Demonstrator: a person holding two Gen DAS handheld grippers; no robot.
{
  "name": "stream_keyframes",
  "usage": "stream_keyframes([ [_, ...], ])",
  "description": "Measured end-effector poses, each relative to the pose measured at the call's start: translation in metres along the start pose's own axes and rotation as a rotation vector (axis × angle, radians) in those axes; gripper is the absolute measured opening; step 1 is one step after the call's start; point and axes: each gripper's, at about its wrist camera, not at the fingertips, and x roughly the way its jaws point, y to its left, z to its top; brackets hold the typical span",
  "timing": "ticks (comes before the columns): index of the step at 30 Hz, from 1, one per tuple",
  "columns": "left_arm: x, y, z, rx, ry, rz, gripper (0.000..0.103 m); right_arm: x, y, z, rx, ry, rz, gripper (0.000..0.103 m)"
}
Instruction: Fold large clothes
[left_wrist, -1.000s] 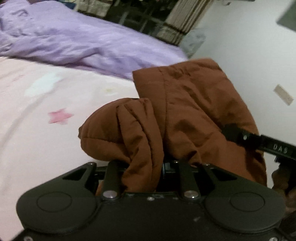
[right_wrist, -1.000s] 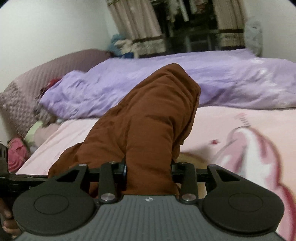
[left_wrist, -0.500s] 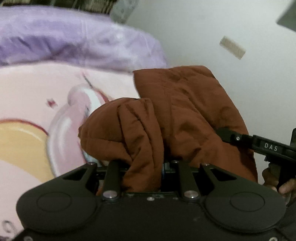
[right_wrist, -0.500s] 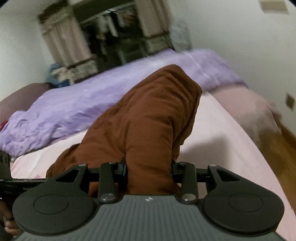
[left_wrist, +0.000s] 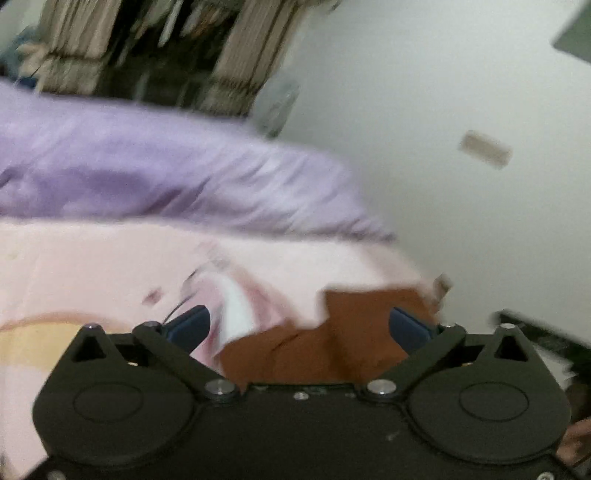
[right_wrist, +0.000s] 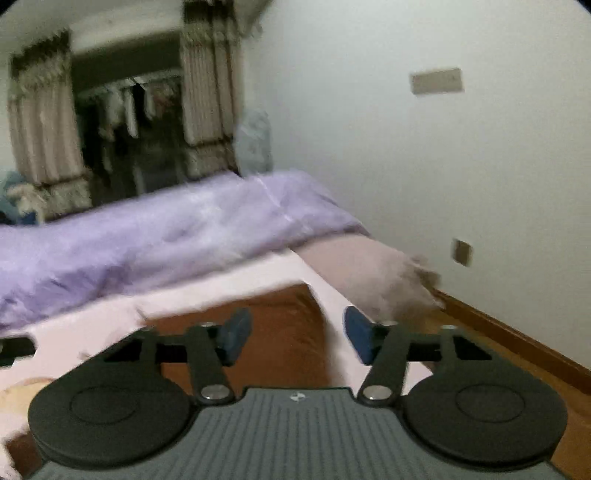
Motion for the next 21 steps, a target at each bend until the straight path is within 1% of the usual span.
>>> stream_keyframes([
  [1,0.006,-0.006,-0.001,0.012,-0.010,-0.015,0.103,0.011,0.009,-0.004,-0.002,0.008,0.012,0.048],
  [2,0.016,-0.013,-0.004,0.032,-0.010,-0.014,0.103,0.023,0.014,-0.010,-0.009,0.022,0.018,0.046],
  [3,0.028,-0.014,-0.009,0.054,-0.011,-0.004,0.103,0.039,0.020,-0.017,-0.022,0.046,0.020,0.045],
  [4,0.038,-0.018,-0.016,0.093,-0.005,0.019,0.103,0.056,0.021,-0.028,-0.030,0.090,0.015,0.045],
  [5,0.056,-0.021,-0.026,0.145,0.013,0.055,0.103,0.075,0.020,-0.036,-0.033,0.146,0.002,0.045],
  [6,0.075,-0.021,-0.040,0.204,0.057,0.099,0.103,0.096,0.019,-0.050,-0.030,0.207,-0.012,0.045],
  [7,0.096,-0.018,-0.055,0.247,0.127,0.134,0.103,0.100,0.019,-0.060,-0.038,0.223,-0.028,0.045],
  [8,0.115,-0.012,-0.073,0.271,0.165,0.140,0.103,0.104,0.019,-0.066,-0.052,0.216,-0.036,0.045],
  [9,0.124,-0.007,-0.084,0.263,0.154,0.131,0.103,0.104,0.021,-0.063,-0.049,0.221,-0.033,0.045],
  [10,0.121,0.005,-0.086,0.217,0.134,0.104,0.103,0.102,0.025,-0.059,-0.051,0.222,-0.033,0.046],
  [11,0.117,0.012,-0.078,0.167,0.137,0.082,0.103,0.098,0.028,-0.055,-0.067,0.218,-0.035,0.046],
  [13,0.109,0.018,-0.064,0.132,0.153,0.084,0.103,0.083,0.030,-0.050,-0.081,0.206,-0.040,0.046],
  [14,0.103,0.013,-0.060,0.141,0.148,0.094,0.103,0.073,0.030,-0.048,-0.072,0.197,-0.041,0.046],
  [16,0.079,0.001,-0.054,0.196,0.095,0.129,0.103,0.053,0.026,-0.044,-0.042,0.198,-0.031,0.047],
  [17,0.066,-0.003,-0.050,0.222,0.080,0.141,0.103,0.041,0.024,-0.042,-0.025,0.204,0.009,0.048],
  [18,0.054,-0.009,-0.049,0.244,0.065,0.136,0.103,0.028,0.021,-0.041,-0.010,0.208,0.057,0.051],
  [19,0.027,-0.021,-0.051,0.256,0.054,0.129,0.103,0.016,0.019,-0.041,0.002,0.209,0.087,0.054],
  [20,0.013,-0.024,-0.053,0.256,0.041,0.121,0.103,0.003,0.016,-0.041,0.014,0.202,0.083,0.054],
  [21,-0.004,-0.033,-0.063,0.254,0.030,0.108,0.103,-0.007,0.015,-0.044,0.013,0.195,0.059,0.054],
])
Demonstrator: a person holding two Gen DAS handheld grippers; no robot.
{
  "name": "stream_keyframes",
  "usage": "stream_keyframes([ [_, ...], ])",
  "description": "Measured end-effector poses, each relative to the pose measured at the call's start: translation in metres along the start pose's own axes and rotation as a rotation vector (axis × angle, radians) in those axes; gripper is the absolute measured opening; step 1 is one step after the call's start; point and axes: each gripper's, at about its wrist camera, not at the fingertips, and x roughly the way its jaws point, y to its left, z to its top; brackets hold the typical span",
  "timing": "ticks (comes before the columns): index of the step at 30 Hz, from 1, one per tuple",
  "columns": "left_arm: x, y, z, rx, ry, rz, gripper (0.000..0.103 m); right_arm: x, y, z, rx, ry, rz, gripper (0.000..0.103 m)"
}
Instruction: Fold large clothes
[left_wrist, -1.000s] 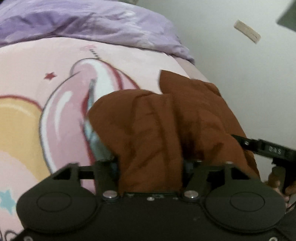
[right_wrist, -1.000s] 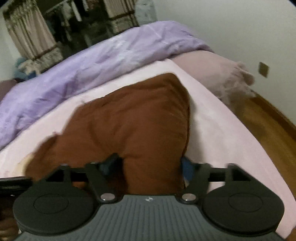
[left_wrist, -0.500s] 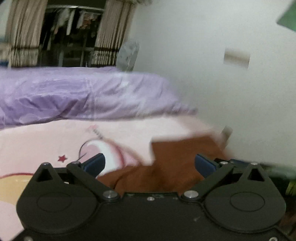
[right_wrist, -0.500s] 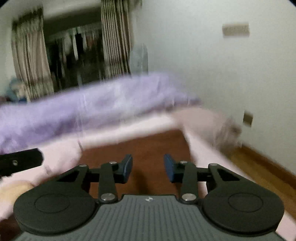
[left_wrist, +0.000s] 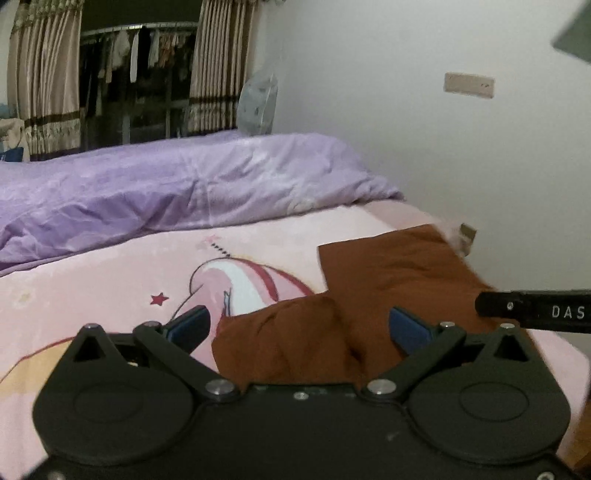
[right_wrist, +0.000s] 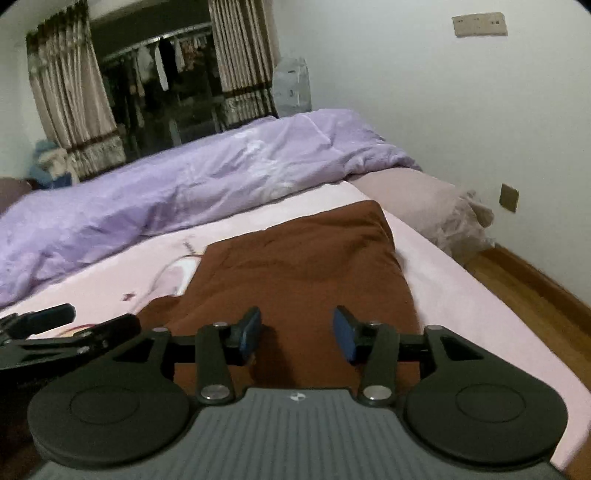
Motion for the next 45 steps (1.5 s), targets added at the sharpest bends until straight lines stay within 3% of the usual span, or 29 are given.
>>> stream_keyframes([
  [3,-0.003,-0.011,-0.017,0.024,0.032,-0.022,0.103,0.000,-0.001,-0.018,-0.009,0.052,-0.058,0.054],
  [6,0.027,-0.018,-0.048,0.075,0.156,-0.006,0.103,0.028,-0.006,-0.042,-0.017,0.076,-0.087,0.053],
  [8,0.041,-0.004,-0.067,-0.046,0.141,-0.056,0.103,0.031,0.002,-0.046,-0.066,0.051,-0.127,0.053],
  [10,0.037,0.005,-0.065,-0.102,0.159,-0.082,0.103,0.027,0.009,-0.037,-0.079,0.067,-0.144,0.054],
  [17,0.001,-0.001,-0.037,-0.073,0.162,-0.033,0.103,-0.016,0.027,-0.023,-0.083,0.115,-0.142,0.056],
  [21,-0.034,-0.011,-0.024,0.020,0.130,-0.129,0.103,-0.044,0.031,-0.031,-0.083,0.100,-0.102,0.056],
  [24,-0.045,-0.017,-0.030,0.065,0.122,-0.090,0.103,-0.040,0.025,-0.039,-0.055,0.139,-0.101,0.056],
  [28,0.011,-0.015,-0.057,0.075,0.317,-0.036,0.103,-0.001,0.013,-0.057,-0.016,0.223,-0.093,0.056],
  [36,0.010,-0.020,-0.065,0.045,0.276,-0.005,0.103,-0.003,0.021,-0.066,-0.029,0.175,-0.126,0.057],
  [40,-0.013,-0.024,-0.056,0.033,0.263,0.031,0.103,-0.021,0.025,-0.066,-0.019,0.155,-0.143,0.061],
  [43,-0.031,-0.028,-0.051,0.064,0.283,0.013,0.103,-0.032,0.030,-0.071,-0.053,0.152,-0.148,0.066],
  [45,-0.050,-0.031,-0.054,0.086,0.278,0.055,0.103,-0.040,0.034,-0.078,-0.077,0.157,-0.184,0.066],
])
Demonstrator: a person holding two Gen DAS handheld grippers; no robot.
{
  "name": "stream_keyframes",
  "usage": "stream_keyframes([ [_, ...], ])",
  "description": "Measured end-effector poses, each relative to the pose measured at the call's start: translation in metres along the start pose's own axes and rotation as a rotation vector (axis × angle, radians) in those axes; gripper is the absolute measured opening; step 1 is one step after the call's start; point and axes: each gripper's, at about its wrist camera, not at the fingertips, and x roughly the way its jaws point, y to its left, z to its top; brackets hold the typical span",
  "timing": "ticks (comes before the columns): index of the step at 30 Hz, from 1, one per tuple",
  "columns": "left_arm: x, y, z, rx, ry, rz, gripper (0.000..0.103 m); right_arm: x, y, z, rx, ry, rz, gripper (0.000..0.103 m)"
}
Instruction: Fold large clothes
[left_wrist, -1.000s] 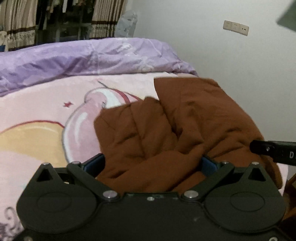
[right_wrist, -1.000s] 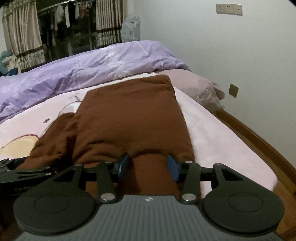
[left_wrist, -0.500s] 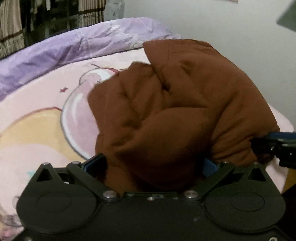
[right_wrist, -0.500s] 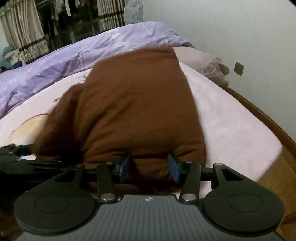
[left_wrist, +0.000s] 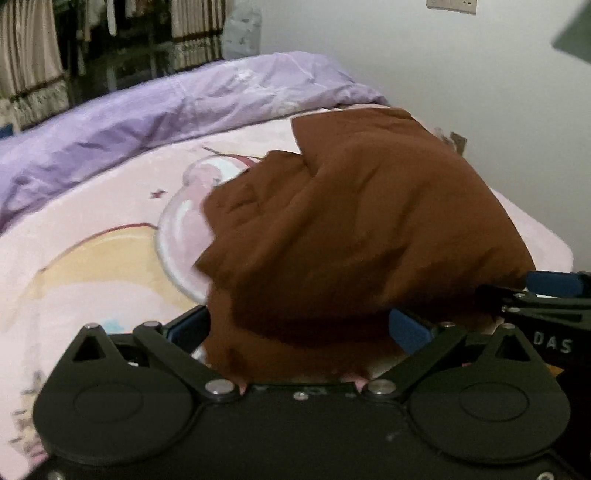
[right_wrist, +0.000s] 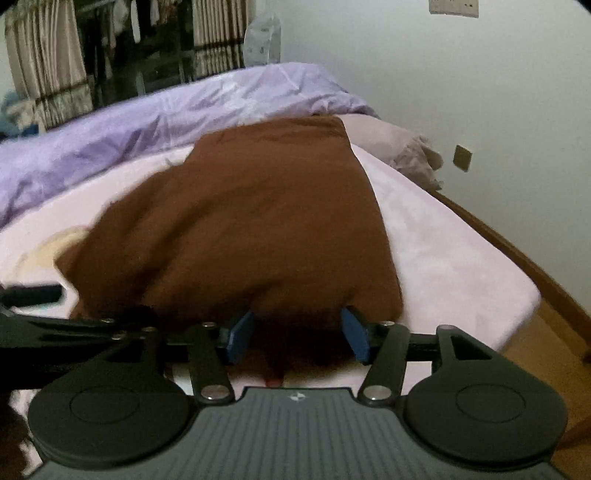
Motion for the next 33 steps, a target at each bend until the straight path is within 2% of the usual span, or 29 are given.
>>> stream_keyframes([
  [3,-0.025,-0.006,-0.013,0.022,0.019,0.086,0.103,-0.020,-0.002,-0.013,0.033,-0.016,-0.024,0.068],
  [5,-0.047,-0.011,-0.025,0.035,-0.025,0.111,0.103,-0.039,-0.003,-0.024,0.054,-0.041,-0.013,0.074],
  [7,-0.068,-0.014,-0.036,0.020,-0.057,0.104,0.103,-0.058,-0.004,-0.033,0.061,-0.051,-0.017,0.080],
  [11,-0.100,-0.026,-0.054,0.030,-0.077,0.103,0.103,-0.087,-0.008,-0.045,0.056,-0.087,-0.032,0.084],
  [12,-0.101,-0.030,-0.054,0.037,-0.083,0.116,0.103,-0.091,-0.009,-0.047,0.055,-0.093,-0.029,0.087],
  [15,-0.113,-0.039,-0.055,0.053,-0.103,0.147,0.103,-0.094,-0.009,-0.048,0.042,-0.084,-0.030,0.088],
  [21,-0.123,-0.044,-0.056,0.054,-0.139,0.136,0.103,-0.094,-0.004,-0.045,0.032,-0.085,-0.034,0.088],
  [33,-0.122,-0.035,-0.060,0.029,-0.107,0.156,0.103,-0.101,0.006,-0.051,0.012,-0.098,-0.014,0.088],
])
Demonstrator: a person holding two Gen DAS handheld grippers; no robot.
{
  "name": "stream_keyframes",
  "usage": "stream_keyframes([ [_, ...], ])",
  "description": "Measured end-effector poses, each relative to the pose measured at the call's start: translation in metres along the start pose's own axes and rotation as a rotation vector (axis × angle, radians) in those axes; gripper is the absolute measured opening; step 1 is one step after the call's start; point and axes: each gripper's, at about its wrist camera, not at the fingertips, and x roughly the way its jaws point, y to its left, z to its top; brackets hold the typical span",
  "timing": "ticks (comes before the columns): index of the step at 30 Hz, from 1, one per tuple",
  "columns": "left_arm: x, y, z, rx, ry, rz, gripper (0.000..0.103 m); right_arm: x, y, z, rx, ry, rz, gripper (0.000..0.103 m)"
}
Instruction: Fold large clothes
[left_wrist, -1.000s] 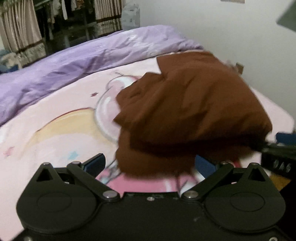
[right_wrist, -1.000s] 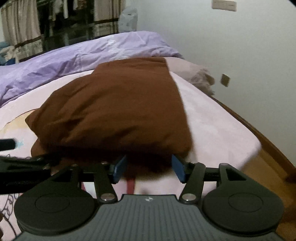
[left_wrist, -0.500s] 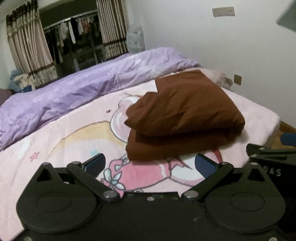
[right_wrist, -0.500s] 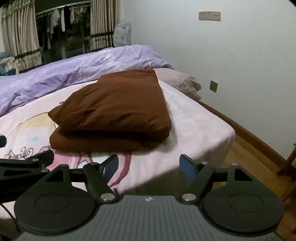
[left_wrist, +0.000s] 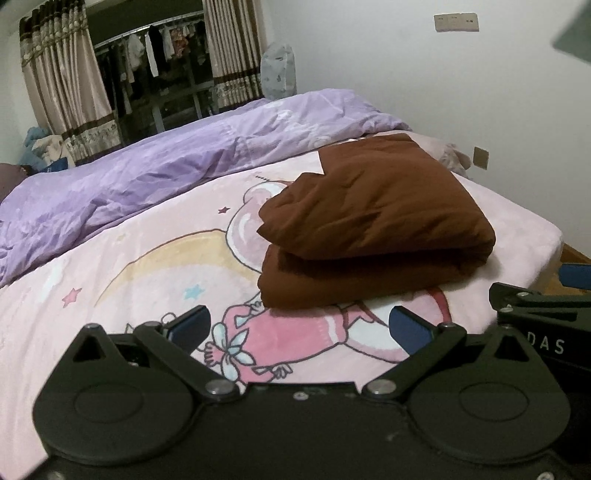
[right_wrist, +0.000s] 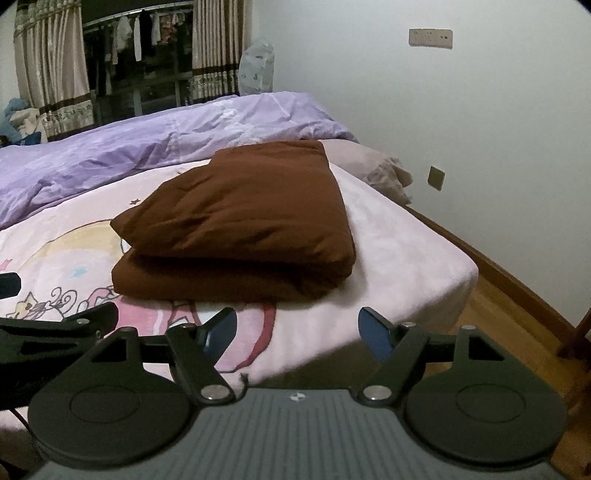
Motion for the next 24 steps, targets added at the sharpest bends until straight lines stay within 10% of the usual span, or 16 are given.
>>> stream_keyframes([
  [24,-0.006,0.012,-0.003,-0.024,-0.002,-0.007,0.103,-0.011,-0.004,0.001,0.017,-0.028,-0.001,0.089],
])
